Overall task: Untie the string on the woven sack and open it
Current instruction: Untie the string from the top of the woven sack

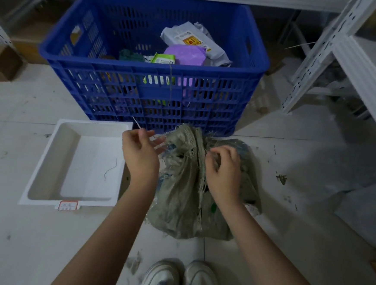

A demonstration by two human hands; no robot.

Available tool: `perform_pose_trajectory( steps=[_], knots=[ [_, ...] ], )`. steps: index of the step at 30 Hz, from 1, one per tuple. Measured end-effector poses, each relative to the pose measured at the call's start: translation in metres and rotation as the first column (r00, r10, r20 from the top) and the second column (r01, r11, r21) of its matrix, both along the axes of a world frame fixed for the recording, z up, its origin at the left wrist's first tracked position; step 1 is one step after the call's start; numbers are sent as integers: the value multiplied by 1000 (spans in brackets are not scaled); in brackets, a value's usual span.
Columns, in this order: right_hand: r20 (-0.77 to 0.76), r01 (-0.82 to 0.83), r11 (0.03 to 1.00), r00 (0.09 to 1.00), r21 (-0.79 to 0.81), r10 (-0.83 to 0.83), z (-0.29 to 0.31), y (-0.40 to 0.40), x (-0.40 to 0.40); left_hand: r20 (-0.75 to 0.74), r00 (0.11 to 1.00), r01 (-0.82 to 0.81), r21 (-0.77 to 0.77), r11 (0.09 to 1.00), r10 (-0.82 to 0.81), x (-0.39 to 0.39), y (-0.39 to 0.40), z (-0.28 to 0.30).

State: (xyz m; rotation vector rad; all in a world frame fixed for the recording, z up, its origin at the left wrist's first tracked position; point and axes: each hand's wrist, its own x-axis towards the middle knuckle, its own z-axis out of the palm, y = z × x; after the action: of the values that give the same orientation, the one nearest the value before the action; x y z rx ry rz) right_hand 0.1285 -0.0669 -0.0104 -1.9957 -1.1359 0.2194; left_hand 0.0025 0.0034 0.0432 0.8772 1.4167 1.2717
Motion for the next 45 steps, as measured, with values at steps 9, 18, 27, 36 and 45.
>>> perform_pose_trajectory(
  steps=[9,18,27,36,45],
  knots=[
    [-993,52,992,28,-117,-118,65,11,-57,477,872,20,-259,966,110,3,-14,10],
    [-961,4,995,259,-99,-97,92,40,-74,421,907,87,-210,974,10,-36,-8,24],
    [-734,-482,828,666,-287,133,46,111,-150,21,980,190,-363,912,-196,-127,42,-21],
    [-342,-480,696,876,-534,340,-76,152,-217,-510,793,84,-451,889,-334,-189,80,-130],
    [72,-435,489,687,-756,723,-110,161,-242,-693,528,58,-547,835,-491,-199,95,-179]
  ],
)
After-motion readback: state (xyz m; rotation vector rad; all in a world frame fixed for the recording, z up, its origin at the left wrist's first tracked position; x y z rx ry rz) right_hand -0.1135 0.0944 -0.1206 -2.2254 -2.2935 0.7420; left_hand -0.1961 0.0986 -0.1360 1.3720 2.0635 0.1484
